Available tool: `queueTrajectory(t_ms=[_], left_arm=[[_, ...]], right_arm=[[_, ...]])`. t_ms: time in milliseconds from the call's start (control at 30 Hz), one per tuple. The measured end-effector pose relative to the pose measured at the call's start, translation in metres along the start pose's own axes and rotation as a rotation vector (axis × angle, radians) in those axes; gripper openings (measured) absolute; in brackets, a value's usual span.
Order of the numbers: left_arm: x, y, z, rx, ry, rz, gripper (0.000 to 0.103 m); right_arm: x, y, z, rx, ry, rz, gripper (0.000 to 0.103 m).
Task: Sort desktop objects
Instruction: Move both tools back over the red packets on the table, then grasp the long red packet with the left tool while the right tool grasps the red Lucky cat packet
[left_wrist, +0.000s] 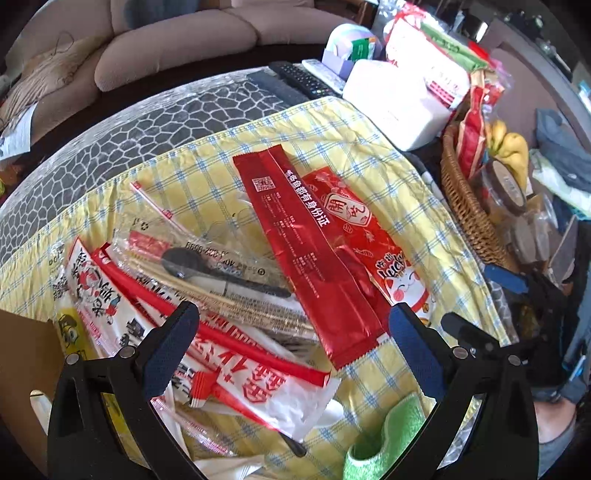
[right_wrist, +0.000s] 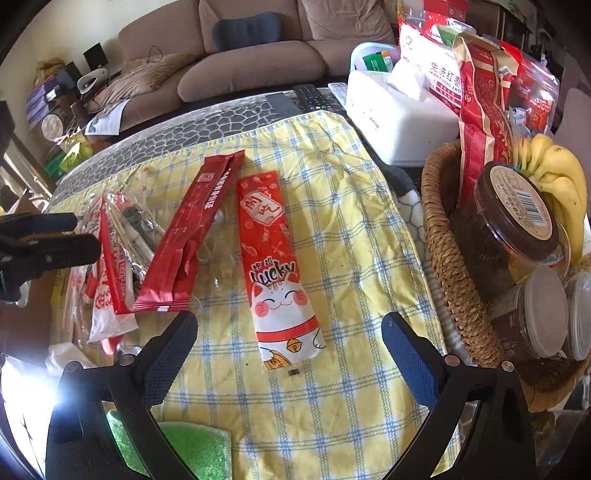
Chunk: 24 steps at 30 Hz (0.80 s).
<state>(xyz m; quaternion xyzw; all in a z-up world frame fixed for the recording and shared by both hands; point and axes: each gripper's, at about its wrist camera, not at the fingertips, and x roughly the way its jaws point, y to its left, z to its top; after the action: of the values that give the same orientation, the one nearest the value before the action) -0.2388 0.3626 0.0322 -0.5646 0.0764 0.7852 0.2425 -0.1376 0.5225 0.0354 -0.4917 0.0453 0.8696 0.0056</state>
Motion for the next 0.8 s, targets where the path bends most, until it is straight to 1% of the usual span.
queueTrajectory(t_ms=[133,233,300,367,400,433,500,533,600,667,700,733,767,800], left_arm=[[0.038,-0.011,0.024,0.010,0.046,0.068,0.103],[0.060,-0.017,0.034,0.017,0.075,0.110,0.103],[0.074,-0.019,0.039,0.004,0.099,0.112,0.103],[0.083,-0.025,0.043,0.015,0.111,0.108,0.103],[0.087,-0.029,0.043,0.028,0.113,0.117,0.103],[0.091,-0.032,0.043,0.040,0.118,0.132,0.100],[0.098,-0.035,0.040,0.056,0.135,0.155,0.075],[0.100,-0.035,0.038,0.063,0.140,0.166,0.070],[0.096,-0.033,0.034,0.075,0.119,0.151,0.063],[0.088,-0.028,0.030,0.071,0.105,0.125,0.048],[0.082,-0.024,0.028,0.066,0.093,0.112,0.043],[0.077,-0.021,0.027,0.062,0.085,0.098,0.035],[0.071,-0.017,0.025,0.057,0.078,0.082,0.016],[0.064,-0.013,0.024,0.055,0.069,0.082,0.011]], right_arm=[[0.014,-0.004,-0.004,-0.019,0.011,-0.001,0.100],[0.022,-0.005,-0.005,-0.025,0.014,0.007,0.100],[0.027,-0.007,-0.005,-0.022,0.013,0.019,0.100],[0.030,-0.007,-0.003,-0.023,0.008,0.020,0.100],[0.032,-0.007,-0.003,-0.026,0.008,0.018,0.100],[0.034,-0.007,-0.003,-0.029,0.007,0.015,0.100],[0.038,-0.008,-0.003,-0.029,0.006,0.013,0.100],[0.039,-0.009,-0.003,-0.026,0.006,0.015,0.100],[0.041,-0.010,-0.003,-0.024,0.007,0.020,0.099],[0.043,-0.009,-0.001,-0.031,0.008,0.018,0.095],[0.043,-0.009,0.001,-0.034,0.009,0.018,0.094],[0.044,-0.008,0.002,-0.035,0.009,0.020,0.094],[0.044,-0.007,0.004,-0.038,0.009,0.020,0.094],[0.045,-0.005,0.006,-0.043,0.009,0.019,0.092]])
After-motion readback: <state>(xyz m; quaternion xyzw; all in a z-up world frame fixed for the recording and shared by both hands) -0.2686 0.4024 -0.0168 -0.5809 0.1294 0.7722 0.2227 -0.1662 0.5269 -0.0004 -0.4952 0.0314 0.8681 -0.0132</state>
